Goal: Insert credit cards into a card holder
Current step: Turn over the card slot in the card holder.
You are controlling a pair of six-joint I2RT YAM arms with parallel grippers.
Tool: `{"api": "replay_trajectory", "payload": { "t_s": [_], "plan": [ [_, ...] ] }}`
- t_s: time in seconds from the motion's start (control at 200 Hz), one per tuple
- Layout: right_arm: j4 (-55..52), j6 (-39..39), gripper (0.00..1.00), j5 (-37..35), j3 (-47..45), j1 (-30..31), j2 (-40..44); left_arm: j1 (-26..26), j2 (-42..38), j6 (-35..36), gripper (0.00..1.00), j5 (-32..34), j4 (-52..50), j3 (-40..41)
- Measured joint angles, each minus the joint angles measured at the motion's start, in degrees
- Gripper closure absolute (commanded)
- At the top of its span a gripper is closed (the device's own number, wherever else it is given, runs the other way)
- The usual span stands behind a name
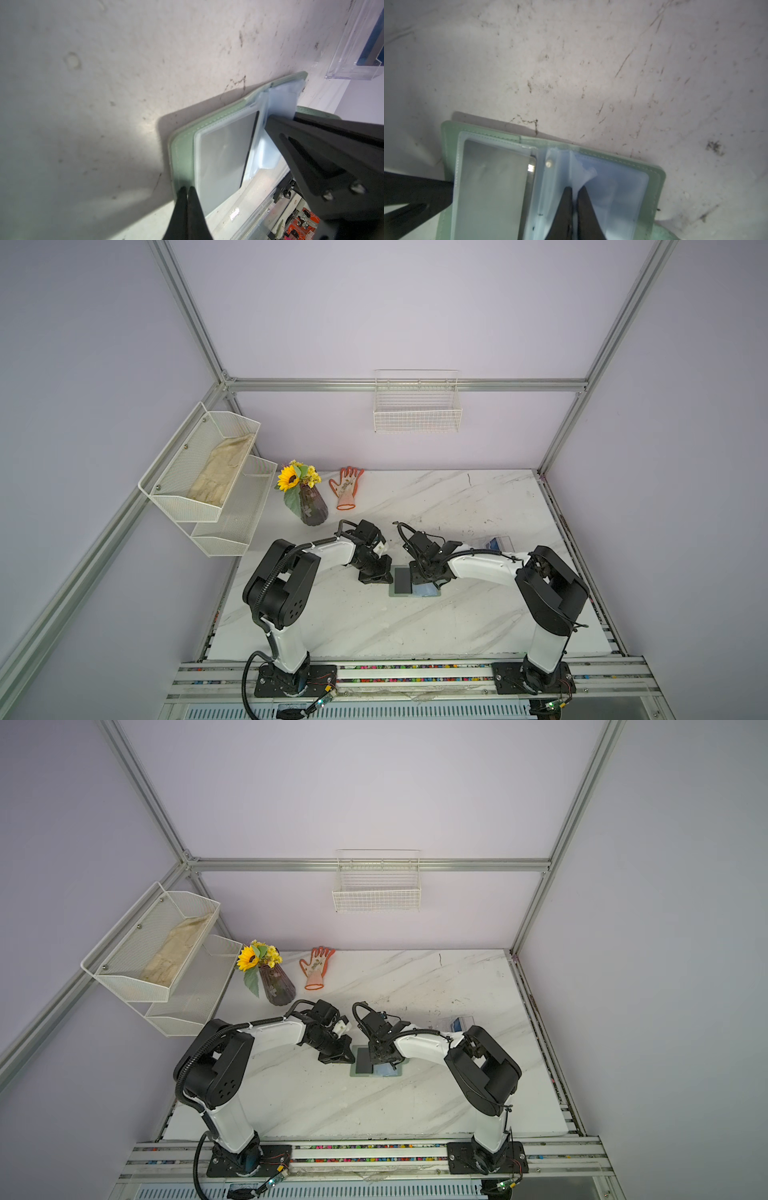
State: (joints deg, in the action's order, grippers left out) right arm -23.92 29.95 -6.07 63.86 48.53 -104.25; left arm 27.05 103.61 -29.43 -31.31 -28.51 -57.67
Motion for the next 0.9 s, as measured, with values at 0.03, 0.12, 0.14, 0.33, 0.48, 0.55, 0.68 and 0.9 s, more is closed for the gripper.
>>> {"api": "replay_trajectory", "payload": {
  "t_s": [0.03,0.12,0.14,0.33,0.48,0.55,0.68,0.9],
  "plan": [
    [0.0,0.0,0.92,0.1,0.0,0.0,0.0,0.0,0.0,0.0,1.0,0.0,0.1,0.1],
    [0.1,0.2,0.92,0.6,0.0,0.0,0.1,0.0,0.0,0.0,1.0,0.0,0.2,0.1],
    [0.0,0.2,0.92,0.7,0.0,0.0,0.1,0.0,0.0,0.0,1.0,0.0,0.2,0.1],
    [-0.2,0.2,0.92,1.2,0.0,-0.1,0.4,0.0,0.0,0.0,1.0,-0.1,0.2,0.1],
    [-1.2,0.2,0.92,1.2,0.5,-0.1,0.5,0.0,0.0,0.0,1.0,-0.2,0.2,0.1],
    [-1.9,0.2,0.92,1.3,1.2,-0.1,0.5,0.0,0.0,0.0,1.0,-0.2,0.2,0.1],
    [-2.5,0.2,0.91,1.6,2.4,-0.1,0.5,0.0,0.0,0.0,1.0,-0.2,0.2,0.1],
    [-2.1,0.1,0.91,3.5,2.9,-0.1,0.5,0.0,0.0,0.0,1.0,-0.2,0.2,0.1]
  ]
}}
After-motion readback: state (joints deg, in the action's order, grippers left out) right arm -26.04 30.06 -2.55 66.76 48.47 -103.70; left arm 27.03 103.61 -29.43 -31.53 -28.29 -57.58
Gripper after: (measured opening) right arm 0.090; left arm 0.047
